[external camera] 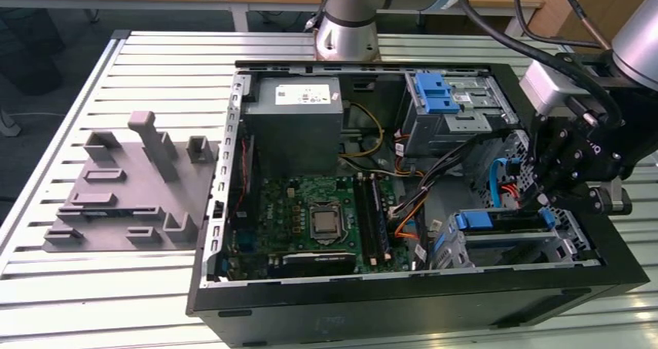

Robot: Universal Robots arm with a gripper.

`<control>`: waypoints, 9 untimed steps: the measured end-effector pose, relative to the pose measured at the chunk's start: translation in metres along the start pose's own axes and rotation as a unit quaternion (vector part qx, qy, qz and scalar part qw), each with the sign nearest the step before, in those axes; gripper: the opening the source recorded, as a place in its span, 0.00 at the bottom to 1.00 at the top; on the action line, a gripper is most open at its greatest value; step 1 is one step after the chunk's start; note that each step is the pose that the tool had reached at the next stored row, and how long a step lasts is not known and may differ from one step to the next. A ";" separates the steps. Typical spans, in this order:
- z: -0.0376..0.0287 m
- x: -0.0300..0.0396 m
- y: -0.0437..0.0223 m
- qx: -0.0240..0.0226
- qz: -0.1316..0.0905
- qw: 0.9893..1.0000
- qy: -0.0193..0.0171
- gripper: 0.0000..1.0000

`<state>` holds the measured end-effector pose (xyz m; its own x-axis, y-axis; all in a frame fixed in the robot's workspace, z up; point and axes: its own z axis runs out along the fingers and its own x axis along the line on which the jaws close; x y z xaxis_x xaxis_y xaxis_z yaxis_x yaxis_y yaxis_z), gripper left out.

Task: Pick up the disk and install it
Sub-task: 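Insert the second disk wire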

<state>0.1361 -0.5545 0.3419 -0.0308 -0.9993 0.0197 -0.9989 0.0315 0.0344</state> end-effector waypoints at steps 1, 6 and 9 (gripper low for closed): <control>0.0000 0.0000 0.0001 0.000 0.000 1.000 0.000 0.11; 0.0004 0.0002 0.0095 0.000 0.000 1.000 0.000 0.11; 0.0008 0.0005 0.0168 0.000 0.000 1.000 0.000 0.11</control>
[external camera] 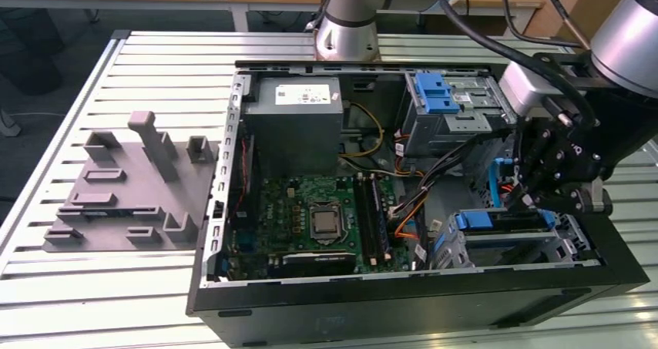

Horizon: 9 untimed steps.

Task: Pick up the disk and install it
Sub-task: 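Insert the second disk wire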

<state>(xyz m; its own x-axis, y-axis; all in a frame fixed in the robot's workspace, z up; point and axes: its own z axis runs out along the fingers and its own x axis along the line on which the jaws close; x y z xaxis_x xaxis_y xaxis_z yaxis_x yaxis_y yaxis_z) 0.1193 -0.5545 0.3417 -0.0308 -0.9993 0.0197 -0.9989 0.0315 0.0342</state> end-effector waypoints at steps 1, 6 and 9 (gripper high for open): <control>0.0001 0.0001 0.0024 0.000 0.000 1.000 0.000 0.11; 0.0001 0.0001 0.0039 0.000 0.000 1.000 0.000 0.11; -0.0013 0.0001 0.0041 0.000 0.000 1.000 0.000 0.11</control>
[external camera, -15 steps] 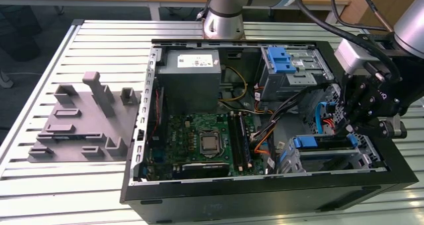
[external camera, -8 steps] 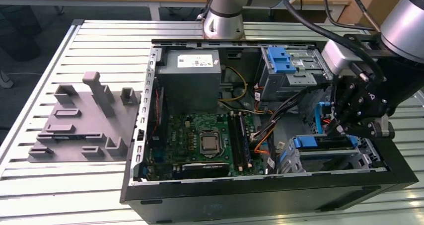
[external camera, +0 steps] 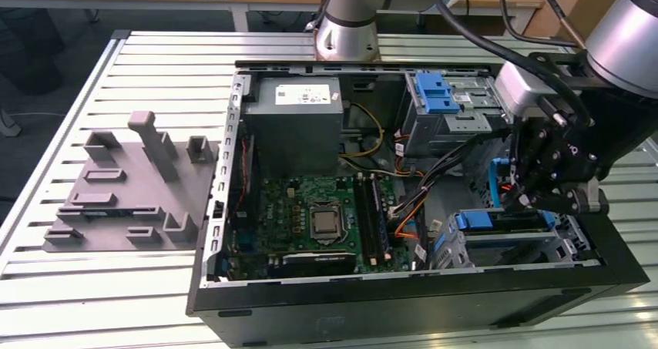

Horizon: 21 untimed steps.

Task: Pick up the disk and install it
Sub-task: 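Insert the second disk wire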

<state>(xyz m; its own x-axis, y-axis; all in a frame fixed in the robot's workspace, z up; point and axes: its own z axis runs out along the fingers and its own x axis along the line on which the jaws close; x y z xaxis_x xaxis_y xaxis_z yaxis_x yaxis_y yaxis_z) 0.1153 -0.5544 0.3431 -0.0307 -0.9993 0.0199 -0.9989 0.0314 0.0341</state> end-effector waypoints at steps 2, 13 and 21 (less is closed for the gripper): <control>-0.0038 0.0001 0.0002 0.000 0.000 1.000 0.000 0.11; -0.0216 0.0000 0.0008 0.000 0.000 1.000 0.000 0.11; -0.0218 0.0000 0.0017 0.000 0.000 1.000 0.000 0.11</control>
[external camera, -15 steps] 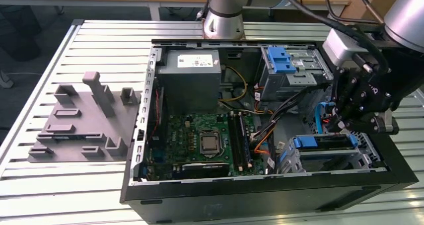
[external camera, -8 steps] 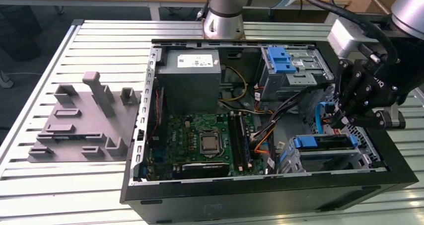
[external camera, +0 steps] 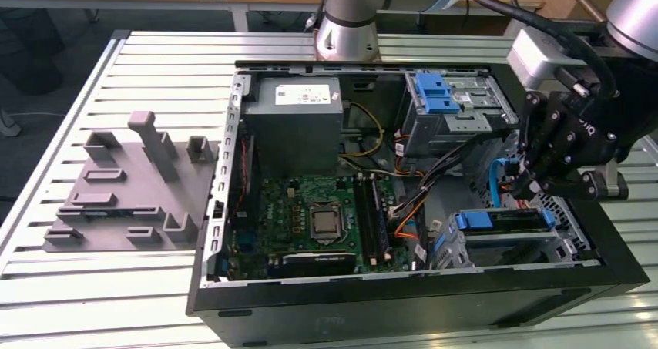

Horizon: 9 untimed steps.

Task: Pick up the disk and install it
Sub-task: 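Insert the second disk wire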

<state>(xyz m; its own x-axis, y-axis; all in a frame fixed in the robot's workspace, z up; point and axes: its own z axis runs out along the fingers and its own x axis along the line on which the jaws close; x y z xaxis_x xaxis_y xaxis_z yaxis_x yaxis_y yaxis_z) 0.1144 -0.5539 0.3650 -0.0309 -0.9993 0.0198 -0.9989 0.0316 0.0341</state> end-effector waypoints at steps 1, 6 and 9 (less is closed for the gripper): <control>0.0000 0.0000 0.0017 0.000 0.000 1.000 0.000 0.11; -0.0016 0.0002 0.0062 0.000 0.000 1.000 0.000 0.11; -0.0087 -0.0003 0.0065 0.000 0.000 1.000 0.002 0.11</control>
<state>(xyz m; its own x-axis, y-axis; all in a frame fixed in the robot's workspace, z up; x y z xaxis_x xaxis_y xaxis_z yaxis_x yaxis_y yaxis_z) 0.1082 -0.5533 0.3739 -0.0307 -0.9993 0.0235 -0.9989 0.0315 0.0337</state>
